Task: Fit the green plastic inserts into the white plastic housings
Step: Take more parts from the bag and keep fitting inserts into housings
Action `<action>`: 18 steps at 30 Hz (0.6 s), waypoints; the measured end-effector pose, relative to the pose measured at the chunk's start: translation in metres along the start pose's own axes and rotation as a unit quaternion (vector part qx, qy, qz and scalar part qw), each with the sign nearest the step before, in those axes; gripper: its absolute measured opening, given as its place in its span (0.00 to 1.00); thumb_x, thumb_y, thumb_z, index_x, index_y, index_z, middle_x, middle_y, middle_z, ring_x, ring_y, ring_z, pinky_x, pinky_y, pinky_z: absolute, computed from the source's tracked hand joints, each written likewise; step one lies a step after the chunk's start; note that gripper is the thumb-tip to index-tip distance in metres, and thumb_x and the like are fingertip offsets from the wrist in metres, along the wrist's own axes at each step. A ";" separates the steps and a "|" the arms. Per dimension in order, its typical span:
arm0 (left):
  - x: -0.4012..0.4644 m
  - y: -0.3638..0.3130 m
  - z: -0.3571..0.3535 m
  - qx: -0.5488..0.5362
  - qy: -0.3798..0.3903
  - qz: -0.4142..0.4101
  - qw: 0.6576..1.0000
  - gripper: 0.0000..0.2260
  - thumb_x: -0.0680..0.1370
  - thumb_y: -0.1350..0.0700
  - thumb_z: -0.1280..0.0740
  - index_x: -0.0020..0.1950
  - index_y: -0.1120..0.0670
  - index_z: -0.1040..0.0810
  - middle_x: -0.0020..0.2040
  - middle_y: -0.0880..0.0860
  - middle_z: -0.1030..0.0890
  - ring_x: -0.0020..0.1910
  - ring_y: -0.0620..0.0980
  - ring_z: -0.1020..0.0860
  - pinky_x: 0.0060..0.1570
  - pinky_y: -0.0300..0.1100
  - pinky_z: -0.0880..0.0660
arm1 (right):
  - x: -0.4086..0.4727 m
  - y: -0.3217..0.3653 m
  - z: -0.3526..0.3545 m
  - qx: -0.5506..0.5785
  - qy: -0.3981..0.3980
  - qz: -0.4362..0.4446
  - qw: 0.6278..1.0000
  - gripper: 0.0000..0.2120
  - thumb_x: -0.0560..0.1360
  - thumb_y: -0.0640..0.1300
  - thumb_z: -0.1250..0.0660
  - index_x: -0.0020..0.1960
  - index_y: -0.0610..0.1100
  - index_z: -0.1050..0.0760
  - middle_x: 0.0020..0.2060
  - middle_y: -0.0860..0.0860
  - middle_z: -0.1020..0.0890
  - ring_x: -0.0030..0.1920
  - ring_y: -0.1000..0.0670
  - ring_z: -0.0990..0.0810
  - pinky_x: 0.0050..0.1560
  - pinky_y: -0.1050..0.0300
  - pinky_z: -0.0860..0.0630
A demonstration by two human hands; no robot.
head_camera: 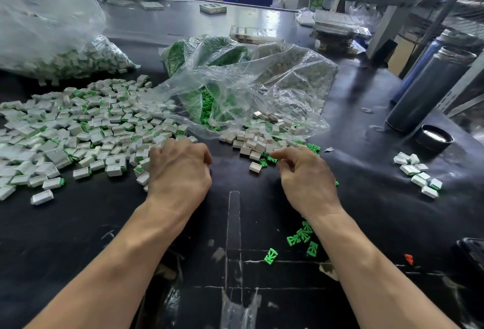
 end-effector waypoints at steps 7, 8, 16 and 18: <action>-0.018 -0.060 -0.027 -0.083 0.037 -0.192 0.977 0.20 0.83 0.55 0.37 0.73 0.38 0.27 0.67 0.44 0.27 0.65 0.49 0.31 0.66 0.46 0.39 | 0.003 0.015 -0.013 -0.071 0.044 0.061 0.995 0.12 0.82 0.48 0.35 0.62 0.59 0.16 0.50 0.54 0.23 0.59 0.48 0.23 0.58 0.53 0.28; -0.019 -0.062 -0.030 -0.075 0.039 -0.199 0.976 0.19 0.84 0.53 0.38 0.73 0.37 0.27 0.68 0.44 0.28 0.66 0.48 0.31 0.67 0.45 0.40 | 0.003 0.015 -0.013 -0.076 0.040 0.064 0.994 0.12 0.82 0.49 0.35 0.60 0.58 0.16 0.51 0.54 0.23 0.59 0.48 0.23 0.57 0.53 0.28; -0.015 -0.049 -0.020 -0.158 0.015 -0.138 0.978 0.12 0.82 0.55 0.34 0.64 0.45 0.21 0.60 0.46 0.22 0.61 0.49 0.26 0.65 0.47 0.35 | 0.000 0.008 -0.009 -0.046 0.040 0.043 0.997 0.09 0.81 0.51 0.32 0.60 0.56 0.17 0.52 0.54 0.21 0.56 0.48 0.21 0.57 0.52 0.26; -0.015 -0.051 -0.024 -0.159 0.041 -0.141 0.976 0.14 0.82 0.54 0.34 0.68 0.44 0.22 0.61 0.46 0.23 0.63 0.48 0.27 0.66 0.46 0.36 | 0.000 0.010 -0.012 -0.056 0.063 0.045 0.995 0.11 0.82 0.51 0.32 0.63 0.57 0.18 0.54 0.54 0.21 0.59 0.48 0.22 0.60 0.52 0.27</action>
Point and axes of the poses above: each hand's wrist, its own x-axis towards the middle knuckle, its own z-axis out of the back of the hand, y = z × x, the point moved 8 cm from there along x, towards the middle knuckle
